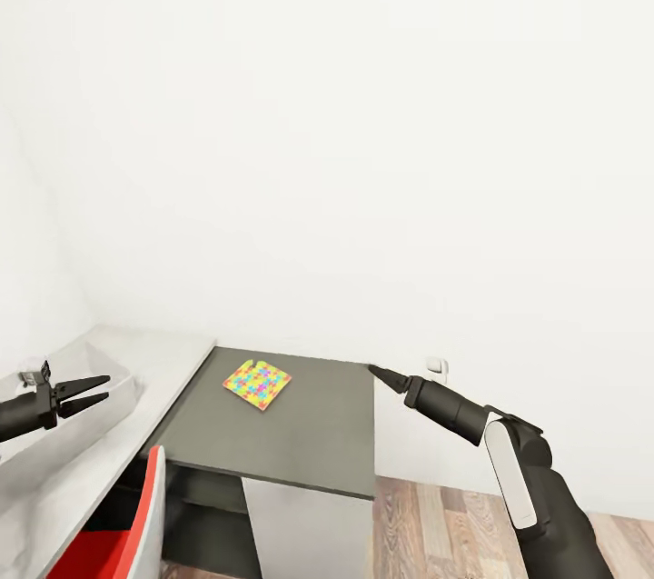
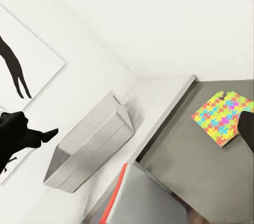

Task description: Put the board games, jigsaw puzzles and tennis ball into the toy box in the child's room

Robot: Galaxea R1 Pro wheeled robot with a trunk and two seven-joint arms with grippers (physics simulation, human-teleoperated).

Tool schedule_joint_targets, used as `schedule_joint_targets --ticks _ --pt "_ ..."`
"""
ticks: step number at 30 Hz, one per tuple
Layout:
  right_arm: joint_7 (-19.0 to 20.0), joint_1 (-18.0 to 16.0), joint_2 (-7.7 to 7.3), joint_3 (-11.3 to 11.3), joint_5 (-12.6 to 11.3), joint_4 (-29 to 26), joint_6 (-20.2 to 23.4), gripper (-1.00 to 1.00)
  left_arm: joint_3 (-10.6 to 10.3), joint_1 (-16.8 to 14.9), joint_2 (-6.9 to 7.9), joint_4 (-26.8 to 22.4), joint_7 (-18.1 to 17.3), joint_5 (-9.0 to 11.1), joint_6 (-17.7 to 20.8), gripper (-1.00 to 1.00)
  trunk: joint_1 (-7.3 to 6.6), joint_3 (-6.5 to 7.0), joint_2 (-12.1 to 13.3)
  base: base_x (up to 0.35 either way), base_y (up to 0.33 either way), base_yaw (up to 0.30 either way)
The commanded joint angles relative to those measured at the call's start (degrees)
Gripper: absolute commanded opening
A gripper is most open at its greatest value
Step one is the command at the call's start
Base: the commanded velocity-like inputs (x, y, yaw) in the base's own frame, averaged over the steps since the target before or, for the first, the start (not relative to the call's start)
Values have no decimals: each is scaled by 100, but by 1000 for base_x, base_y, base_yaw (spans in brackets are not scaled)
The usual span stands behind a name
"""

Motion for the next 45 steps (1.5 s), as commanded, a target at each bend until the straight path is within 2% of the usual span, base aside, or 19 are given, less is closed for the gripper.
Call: schedule_joint_targets --ticks 1,14,45 --pt "16 -6 7 -14 -11 3 31 100 5 -3 1 -2 -30 -14 56 100 4 -4 -12 0 -222 -211" --pt "3 -6 10 -18 -19 79 -91 100 5 -3 -8 -2 -30 -14 49 100 4 85 -12 0 -139 -211" --pt "-44 -6 19 -26 -28 137 -155 100 7 -3 -29 -2 -30 -14 49 100 4 281 -12 0 -24 -190"
